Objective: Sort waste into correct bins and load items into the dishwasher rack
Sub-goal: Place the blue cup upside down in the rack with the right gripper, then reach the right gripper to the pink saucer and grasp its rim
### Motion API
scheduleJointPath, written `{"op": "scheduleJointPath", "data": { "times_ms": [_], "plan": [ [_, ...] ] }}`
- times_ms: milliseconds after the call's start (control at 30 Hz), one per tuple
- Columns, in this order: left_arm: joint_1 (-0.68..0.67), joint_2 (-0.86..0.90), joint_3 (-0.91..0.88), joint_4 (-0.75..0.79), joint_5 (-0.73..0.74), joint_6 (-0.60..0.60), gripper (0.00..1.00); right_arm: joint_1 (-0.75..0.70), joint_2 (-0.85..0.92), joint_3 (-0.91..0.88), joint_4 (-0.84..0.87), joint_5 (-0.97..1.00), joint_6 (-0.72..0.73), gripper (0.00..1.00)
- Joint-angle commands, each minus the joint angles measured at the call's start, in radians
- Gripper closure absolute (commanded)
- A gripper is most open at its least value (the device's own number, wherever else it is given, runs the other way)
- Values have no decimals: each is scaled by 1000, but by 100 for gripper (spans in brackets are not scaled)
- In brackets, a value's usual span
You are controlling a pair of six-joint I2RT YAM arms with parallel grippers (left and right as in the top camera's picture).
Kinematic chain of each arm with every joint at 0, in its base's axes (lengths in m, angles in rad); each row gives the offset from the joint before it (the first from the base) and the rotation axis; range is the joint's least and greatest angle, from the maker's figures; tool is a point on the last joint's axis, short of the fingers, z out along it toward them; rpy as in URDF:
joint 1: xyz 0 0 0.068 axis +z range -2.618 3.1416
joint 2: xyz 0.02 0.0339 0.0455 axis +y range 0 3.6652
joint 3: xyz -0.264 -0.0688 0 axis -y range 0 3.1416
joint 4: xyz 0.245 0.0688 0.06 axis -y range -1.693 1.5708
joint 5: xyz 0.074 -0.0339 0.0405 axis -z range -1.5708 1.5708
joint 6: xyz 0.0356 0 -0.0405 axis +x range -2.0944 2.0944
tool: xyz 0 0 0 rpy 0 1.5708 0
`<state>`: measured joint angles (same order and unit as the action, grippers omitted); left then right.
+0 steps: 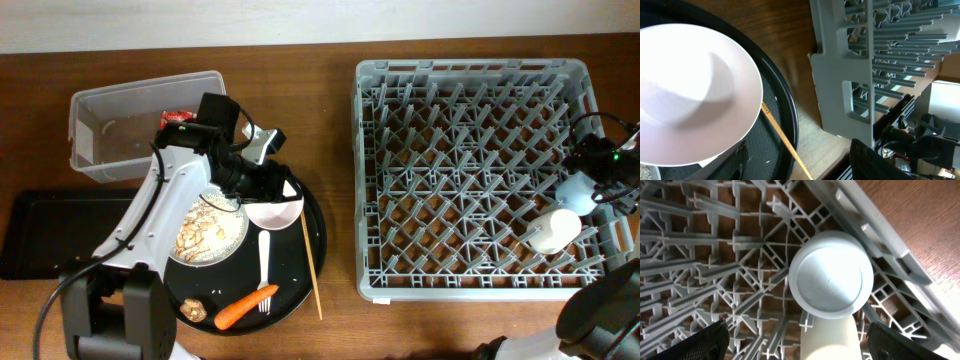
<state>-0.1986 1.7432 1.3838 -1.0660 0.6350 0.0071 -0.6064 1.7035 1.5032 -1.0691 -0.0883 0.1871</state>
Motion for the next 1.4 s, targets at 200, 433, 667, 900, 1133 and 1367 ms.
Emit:
{"op": "scheduleJointPath", "data": {
  "times_ms": [200, 433, 667, 900, 1133, 1367],
  "plan": [
    [18, 3, 5, -30, -51, 8, 36, 38, -113, 24, -92, -288, -158, 9],
    [25, 3, 5, -98, -411, -151, 36, 384, -333, 23, -124, -346, -288, 9],
    [110, -24, 5, -178, -640, -407, 36, 931, -238, 23, -22, -306, -255, 10],
    [343, -114, 5, -231, -639, -407, 32, 1225, 15, 23, 237, -90, -90, 10],
    [411, -116, 5, -254, -639, -407, 31, 1267, 229, 23, 330, 37, 82, 28],
    [411, -116, 5, -252, -639, -407, 31, 1270, 333, 23, 356, -13, 93, 46]
  ]
}}
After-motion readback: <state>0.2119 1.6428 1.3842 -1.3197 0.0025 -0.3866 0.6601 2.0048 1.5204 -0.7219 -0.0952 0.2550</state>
